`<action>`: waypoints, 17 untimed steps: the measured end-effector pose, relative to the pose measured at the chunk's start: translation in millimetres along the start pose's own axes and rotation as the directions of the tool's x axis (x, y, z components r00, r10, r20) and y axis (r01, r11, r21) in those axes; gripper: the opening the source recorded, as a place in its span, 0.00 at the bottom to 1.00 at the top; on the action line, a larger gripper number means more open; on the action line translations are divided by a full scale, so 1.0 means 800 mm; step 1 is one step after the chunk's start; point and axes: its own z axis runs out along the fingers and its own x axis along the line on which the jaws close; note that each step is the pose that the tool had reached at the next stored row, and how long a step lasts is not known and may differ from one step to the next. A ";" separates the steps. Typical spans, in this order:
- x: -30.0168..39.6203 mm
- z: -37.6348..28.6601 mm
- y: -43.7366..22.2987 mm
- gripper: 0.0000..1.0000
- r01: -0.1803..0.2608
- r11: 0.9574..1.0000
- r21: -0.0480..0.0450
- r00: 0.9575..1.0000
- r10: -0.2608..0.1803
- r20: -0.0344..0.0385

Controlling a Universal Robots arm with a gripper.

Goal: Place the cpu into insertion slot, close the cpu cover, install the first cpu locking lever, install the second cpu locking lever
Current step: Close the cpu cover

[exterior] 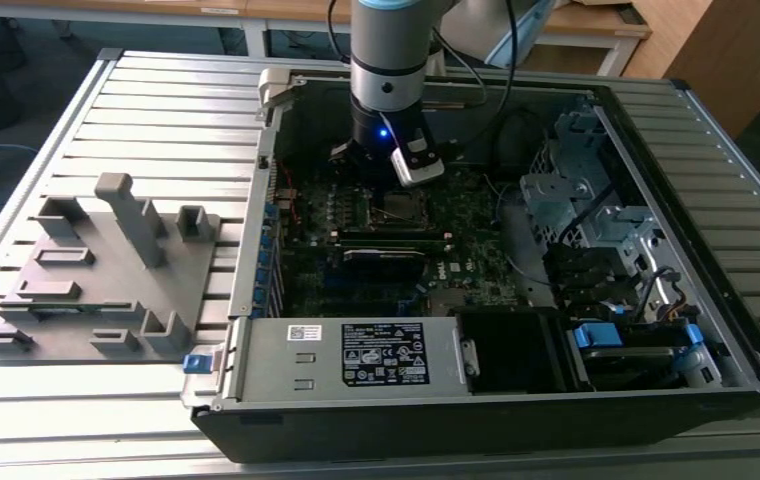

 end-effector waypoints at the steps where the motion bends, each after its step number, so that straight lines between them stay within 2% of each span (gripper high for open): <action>1: 0.0000 0.0000 0.0000 0.10 0.000 1.000 0.000 1.000 0.000 0.000; 6: -0.0002 -0.0020 0.0004 0.10 0.000 1.000 -0.003 1.000 0.000 0.001; 13: -0.0004 -0.0154 0.0003 0.10 0.000 1.000 -0.002 1.000 0.000 0.000; 17: -0.0028 -0.0159 0.0006 0.10 0.000 1.000 -0.003 1.000 0.000 0.000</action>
